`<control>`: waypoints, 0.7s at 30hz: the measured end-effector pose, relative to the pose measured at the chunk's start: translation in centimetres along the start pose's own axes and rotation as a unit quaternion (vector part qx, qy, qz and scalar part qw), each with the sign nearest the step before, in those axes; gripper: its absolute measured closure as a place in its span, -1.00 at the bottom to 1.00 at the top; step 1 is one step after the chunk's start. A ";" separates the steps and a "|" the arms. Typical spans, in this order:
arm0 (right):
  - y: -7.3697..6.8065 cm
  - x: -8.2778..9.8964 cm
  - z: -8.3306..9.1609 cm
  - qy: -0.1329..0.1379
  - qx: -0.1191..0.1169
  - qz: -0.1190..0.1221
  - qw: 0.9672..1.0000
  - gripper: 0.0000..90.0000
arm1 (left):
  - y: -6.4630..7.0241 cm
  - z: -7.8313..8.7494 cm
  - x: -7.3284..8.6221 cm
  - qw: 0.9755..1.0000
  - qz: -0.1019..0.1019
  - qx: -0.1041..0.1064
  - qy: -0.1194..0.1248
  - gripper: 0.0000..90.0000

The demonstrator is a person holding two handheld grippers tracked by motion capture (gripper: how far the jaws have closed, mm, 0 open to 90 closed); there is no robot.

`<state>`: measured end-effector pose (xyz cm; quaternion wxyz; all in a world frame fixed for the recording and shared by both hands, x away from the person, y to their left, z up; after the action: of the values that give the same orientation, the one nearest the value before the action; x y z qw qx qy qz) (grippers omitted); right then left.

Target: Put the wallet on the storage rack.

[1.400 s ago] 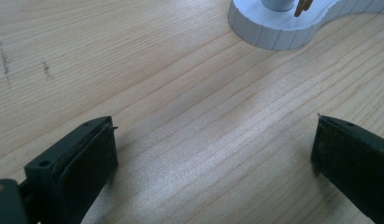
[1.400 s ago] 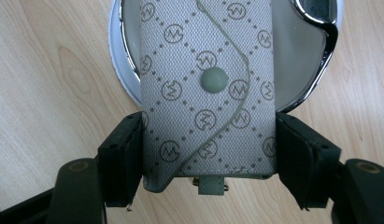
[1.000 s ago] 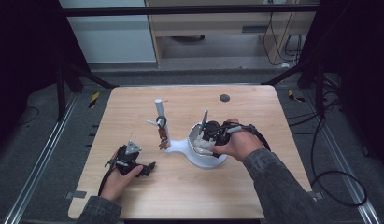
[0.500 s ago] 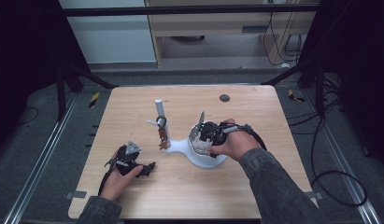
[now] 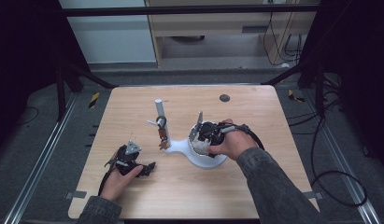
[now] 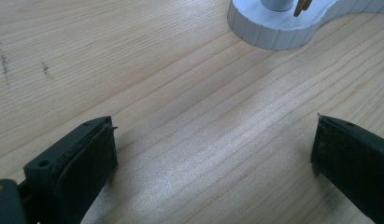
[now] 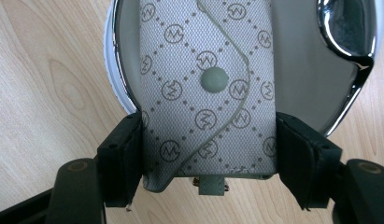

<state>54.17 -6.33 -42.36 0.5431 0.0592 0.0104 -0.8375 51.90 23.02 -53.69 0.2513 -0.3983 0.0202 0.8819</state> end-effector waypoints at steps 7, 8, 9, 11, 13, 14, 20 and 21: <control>0.1 -0.1 -0.3 -0.003 -0.003 -0.002 1.000 -0.33 | 0.0 0.0 0.0 1.000 0.000 0.000 0.000 -1.00; 0.1 -0.1 -0.3 -0.003 -0.003 -0.002 1.000 -0.33 | 0.0 0.0 0.0 1.000 0.000 0.000 0.000 -1.00; 0.1 -0.1 -0.3 -0.003 -0.004 -0.004 1.000 -0.33 | 0.0 0.0 0.0 1.000 0.000 0.000 0.000 -1.00; 0.1 -0.1 -0.4 -0.003 -0.005 -0.006 1.000 -0.33 | 0.0 0.0 0.0 1.000 0.000 0.000 0.000 -1.00; 0.2 -0.1 -0.5 -0.002 -0.008 -0.004 1.000 -0.34 | 0.0 0.0 0.0 1.000 0.000 0.000 0.000 -1.00; 0.2 -0.1 -0.5 -0.003 -0.008 -0.004 1.000 -0.34 | 0.0 0.0 0.0 1.000 0.000 0.000 0.000 -1.00; 0.2 0.0 -0.6 -0.001 -0.014 -0.010 1.000 -0.36 | 0.0 0.0 0.0 1.000 -0.001 0.000 0.000 -1.00; 0.2 0.0 -0.6 0.001 -0.016 -0.012 1.000 -0.40 | 0.0 0.0 0.0 1.000 -0.001 0.000 0.000 -1.00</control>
<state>54.40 -6.30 -42.98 0.5338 0.0514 0.0246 -0.8437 51.90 23.03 -53.69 0.2522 -0.3979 0.0200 0.8819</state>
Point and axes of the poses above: each handheld gripper's, and its own axes: z roughly backward along the jaws, x roughly out of its underside, y roughly to its right, the point moved 4 cm from there along -z, roughly forward along the jaws, and after that the axes turned 12 degrees about -x, right-handed, at the moved point
